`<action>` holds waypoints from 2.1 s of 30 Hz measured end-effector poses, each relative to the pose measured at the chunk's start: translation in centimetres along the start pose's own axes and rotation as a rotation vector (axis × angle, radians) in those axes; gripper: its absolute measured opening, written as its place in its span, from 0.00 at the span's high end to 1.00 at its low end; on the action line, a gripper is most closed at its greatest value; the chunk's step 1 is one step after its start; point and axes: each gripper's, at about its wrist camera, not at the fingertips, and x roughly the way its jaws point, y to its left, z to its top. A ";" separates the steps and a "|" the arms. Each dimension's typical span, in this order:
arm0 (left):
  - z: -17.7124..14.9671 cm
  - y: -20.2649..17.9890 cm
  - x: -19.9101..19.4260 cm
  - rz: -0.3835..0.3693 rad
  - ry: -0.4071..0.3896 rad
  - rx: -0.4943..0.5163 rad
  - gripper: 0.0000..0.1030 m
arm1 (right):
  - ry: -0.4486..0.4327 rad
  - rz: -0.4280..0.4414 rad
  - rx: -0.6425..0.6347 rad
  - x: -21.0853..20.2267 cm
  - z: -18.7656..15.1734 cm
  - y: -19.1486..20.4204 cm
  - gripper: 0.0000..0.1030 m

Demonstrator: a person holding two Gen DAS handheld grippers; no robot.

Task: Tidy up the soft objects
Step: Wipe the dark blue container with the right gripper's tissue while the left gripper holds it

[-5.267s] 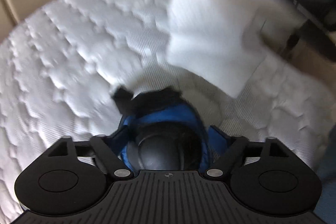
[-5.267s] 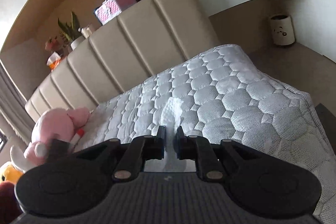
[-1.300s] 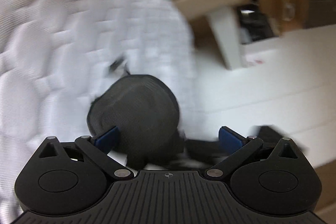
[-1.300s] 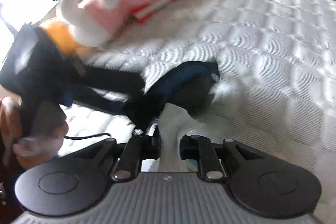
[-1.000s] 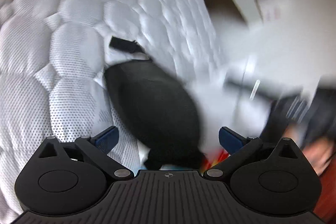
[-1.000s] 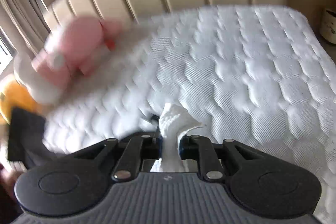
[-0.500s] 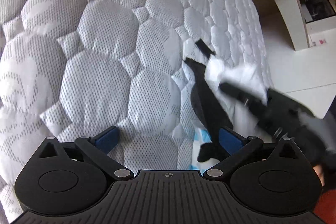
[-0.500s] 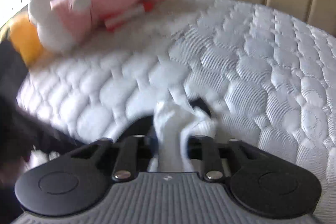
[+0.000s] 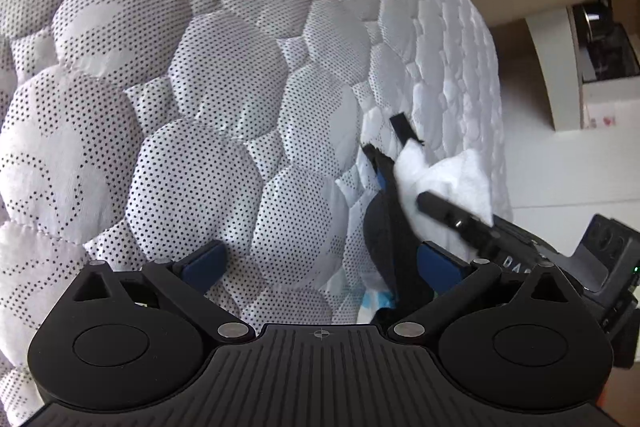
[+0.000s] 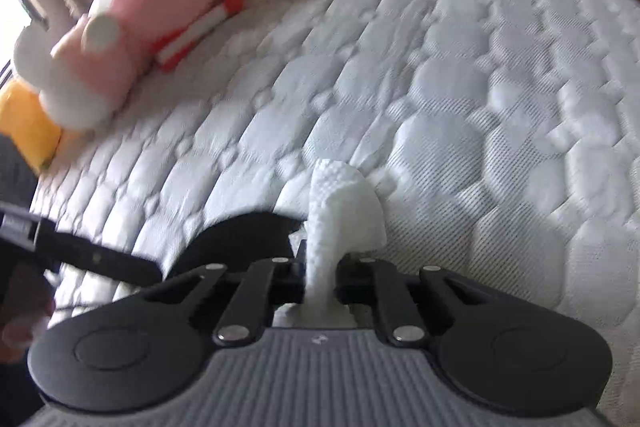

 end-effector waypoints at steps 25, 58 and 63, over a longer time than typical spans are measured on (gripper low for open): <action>-1.5 -1.1 0.3 0.008 -0.013 0.120 0.00 | 0.028 0.056 -0.105 -1.1 -3.2 6.4 0.86; -4.8 -5.6 5.9 -0.122 -0.128 0.120 0.50 | 0.051 0.037 0.150 -4.0 -5.8 -0.9 0.87; -3.3 -4.4 3.3 -0.109 -0.146 0.084 0.49 | 0.110 0.310 0.248 -2.3 -6.2 0.5 0.87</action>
